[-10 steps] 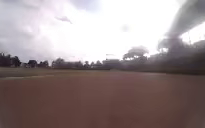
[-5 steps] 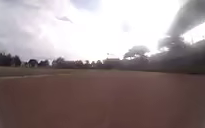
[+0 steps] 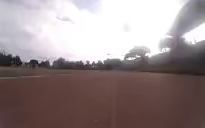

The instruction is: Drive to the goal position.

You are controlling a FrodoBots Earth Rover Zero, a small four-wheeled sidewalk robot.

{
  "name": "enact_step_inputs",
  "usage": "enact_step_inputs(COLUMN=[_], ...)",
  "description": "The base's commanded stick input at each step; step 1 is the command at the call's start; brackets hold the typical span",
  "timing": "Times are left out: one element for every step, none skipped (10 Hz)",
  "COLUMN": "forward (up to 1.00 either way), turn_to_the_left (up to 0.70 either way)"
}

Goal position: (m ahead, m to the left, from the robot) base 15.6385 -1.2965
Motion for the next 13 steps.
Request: enact_step_inputs(forward=[0.7,0.7,0.7,0.7,0.7,0.7,0.7,0.7,0.7,0.7,0.7,0.7,0.7], turn_to_the_left=[-0.35,-0.35,-0.35,-0.35,-0.35,-0.35,-0.35,-0.35,-0.35,-0.35,-0.14,0.0,0.0])
